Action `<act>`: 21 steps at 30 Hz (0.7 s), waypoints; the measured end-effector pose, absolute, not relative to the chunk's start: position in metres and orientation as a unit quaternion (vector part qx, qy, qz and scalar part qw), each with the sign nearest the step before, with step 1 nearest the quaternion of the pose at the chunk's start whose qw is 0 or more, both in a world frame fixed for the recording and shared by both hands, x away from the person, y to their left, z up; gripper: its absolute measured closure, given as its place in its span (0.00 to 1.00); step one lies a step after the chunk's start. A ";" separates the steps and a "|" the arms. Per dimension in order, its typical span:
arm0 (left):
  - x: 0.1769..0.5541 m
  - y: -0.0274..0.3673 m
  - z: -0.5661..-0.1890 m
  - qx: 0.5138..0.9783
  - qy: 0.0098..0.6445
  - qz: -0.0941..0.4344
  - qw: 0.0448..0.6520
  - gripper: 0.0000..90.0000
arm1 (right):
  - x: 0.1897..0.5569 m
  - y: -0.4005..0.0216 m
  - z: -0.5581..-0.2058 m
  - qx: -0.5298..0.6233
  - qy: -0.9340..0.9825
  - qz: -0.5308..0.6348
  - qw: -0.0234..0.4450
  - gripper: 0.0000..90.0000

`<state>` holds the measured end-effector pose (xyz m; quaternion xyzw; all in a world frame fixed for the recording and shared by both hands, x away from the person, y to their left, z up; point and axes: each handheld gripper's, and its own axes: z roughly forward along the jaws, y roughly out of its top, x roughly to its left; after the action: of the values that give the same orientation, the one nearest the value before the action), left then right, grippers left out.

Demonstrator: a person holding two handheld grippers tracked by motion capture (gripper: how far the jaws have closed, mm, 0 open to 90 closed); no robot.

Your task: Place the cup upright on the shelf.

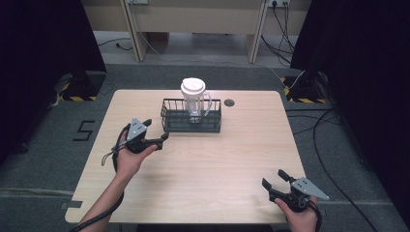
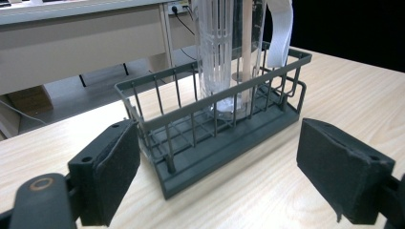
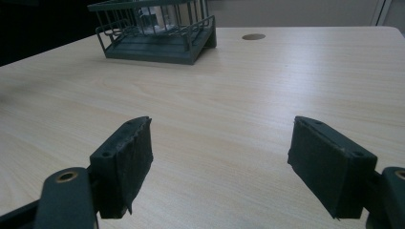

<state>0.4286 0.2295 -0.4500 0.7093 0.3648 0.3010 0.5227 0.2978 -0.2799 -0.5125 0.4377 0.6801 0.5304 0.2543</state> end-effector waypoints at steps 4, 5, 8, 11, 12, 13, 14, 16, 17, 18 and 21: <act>0.421 0.236 -0.454 0.708 0.369 0.301 0.521 0.16 | 0.298 -0.280 -0.513 0.438 0.681 0.530 0.254 0.26; 0.419 0.238 -0.455 0.708 0.370 0.302 0.521 0.16 | 0.298 -0.280 -0.512 0.438 0.681 0.530 0.254 0.26; 0.413 0.243 -0.460 0.708 0.371 0.302 0.519 0.16 | 0.298 -0.280 -0.513 0.438 0.680 0.530 0.254 0.26; 0.406 0.247 -0.464 0.708 0.373 0.302 0.518 0.16 | 0.298 -0.280 -0.513 0.438 0.680 0.530 0.254 0.26; 0.404 0.249 -0.466 0.708 0.374 0.302 0.517 0.16 | 0.298 -0.280 -0.513 0.438 0.681 0.530 0.254 0.26; 0.402 0.251 -0.467 0.708 0.375 0.303 0.517 0.16 | 0.298 -0.280 -0.513 0.437 0.681 0.529 0.255 0.26; 0.401 0.253 -0.469 0.708 0.376 0.304 0.516 0.16 | 0.298 -0.280 -0.513 0.438 0.681 0.529 0.255 0.26; 0.397 0.256 -0.471 0.707 0.378 0.303 0.515 0.16 | 0.298 -0.280 -0.513 0.438 0.681 0.529 0.256 0.26; 0.395 0.258 -0.473 0.707 0.379 0.303 0.515 0.16 | 0.298 -0.280 -0.513 0.438 0.680 0.529 0.255 0.26; 0.393 0.260 -0.474 0.707 0.379 0.303 0.514 0.16 | 0.298 -0.280 -0.513 0.438 0.680 0.529 0.255 0.26; 0.387 0.265 -0.479 0.708 0.381 0.303 0.512 0.16 | 0.298 -0.280 -0.513 0.438 0.681 0.529 0.255 0.26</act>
<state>0.3873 0.2652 -0.4788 0.7076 0.3808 0.3035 0.5121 0.2980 -0.2797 -0.5125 0.4381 0.6806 0.5291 0.2550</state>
